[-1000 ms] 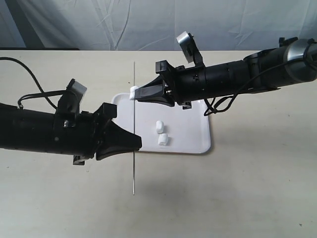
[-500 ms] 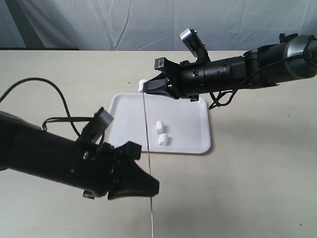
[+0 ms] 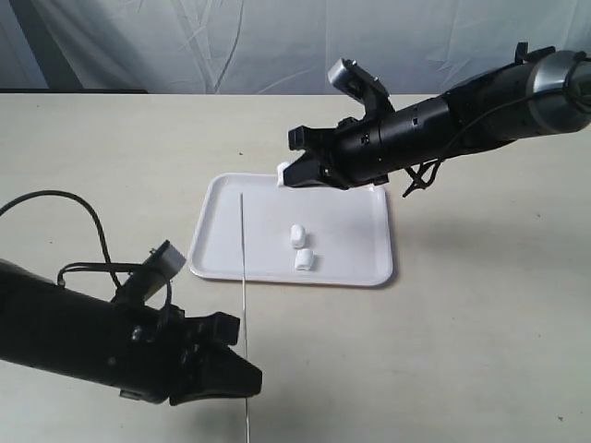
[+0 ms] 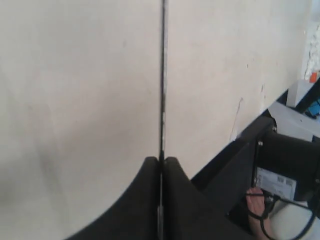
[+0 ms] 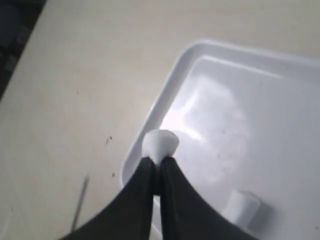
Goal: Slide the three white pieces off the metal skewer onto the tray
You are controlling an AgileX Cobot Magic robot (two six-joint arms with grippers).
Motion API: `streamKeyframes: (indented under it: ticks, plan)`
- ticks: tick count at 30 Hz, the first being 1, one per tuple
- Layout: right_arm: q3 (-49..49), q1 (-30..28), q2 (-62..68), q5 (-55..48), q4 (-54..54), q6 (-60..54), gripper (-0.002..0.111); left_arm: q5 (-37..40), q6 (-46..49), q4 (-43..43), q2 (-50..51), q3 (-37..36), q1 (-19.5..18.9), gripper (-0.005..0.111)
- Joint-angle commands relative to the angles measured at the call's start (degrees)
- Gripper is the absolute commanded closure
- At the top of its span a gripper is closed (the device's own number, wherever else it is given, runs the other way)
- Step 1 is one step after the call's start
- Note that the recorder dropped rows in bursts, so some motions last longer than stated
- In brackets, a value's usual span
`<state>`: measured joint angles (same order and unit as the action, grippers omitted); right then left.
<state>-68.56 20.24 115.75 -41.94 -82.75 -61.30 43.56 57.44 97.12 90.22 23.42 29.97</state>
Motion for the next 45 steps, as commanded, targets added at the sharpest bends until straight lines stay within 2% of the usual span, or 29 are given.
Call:
streamKeyframes:
  ticks: [1,4,7,12,16,20,26,35,42,45]
  plan:
    - [-0.2,-0.08,-0.25,-2.8,4.36,2.94,0.086,0.09,3.21,2.49,-0.27,-0.42,-2.4,0.107]
    - [-0.2,-0.08,-0.25,-3.86,1.75,2.83,0.069,-0.71,4.41,2.78,-0.27,-0.42,-2.47,0.107]
    - [-0.2,-0.08,-0.25,-4.16,1.87,2.33,0.061,-3.71,7.25,2.83,-0.27,-0.42,-2.47,0.107]
    - [-0.2,-0.19,-0.85,-5.4,3.28,-2.81,0.061,-9.35,13.84,2.83,-2.85,-0.42,-2.47,0.107]
    - [0.39,-0.19,-3.86,-1.63,5.6,-3.98,0.061,-16.37,13.37,2.83,-9.43,-0.42,-2.47,0.107]
    - [3.76,-0.19,-9.63,4.22,7.5,-8.05,0.063,-22.26,13.04,2.07,-17.97,-0.42,-2.47,0.107]
    - [14.42,-0.19,-23.3,16.97,7.5,-13.96,0.066,-29.34,11.32,-1.87,-29.75,-0.42,-2.47,0.107]
    - [30.76,-0.19,-47.55,34.0,7.24,-14.12,0.066,-31.14,3.41,-12.14,-37.97,-0.42,-2.47,0.107]
    - [40.04,-0.19,-66.84,40.22,5.98,-14.12,0.066,-31.58,0.92,-20.75,-40.83,-0.42,-2.47,0.107]
    - [44.52,-0.19,-77.5,41.94,5.79,-14.12,0.066,-32.36,-4.0,-28.4,-42.55,-1.79,-2.47,0.107]
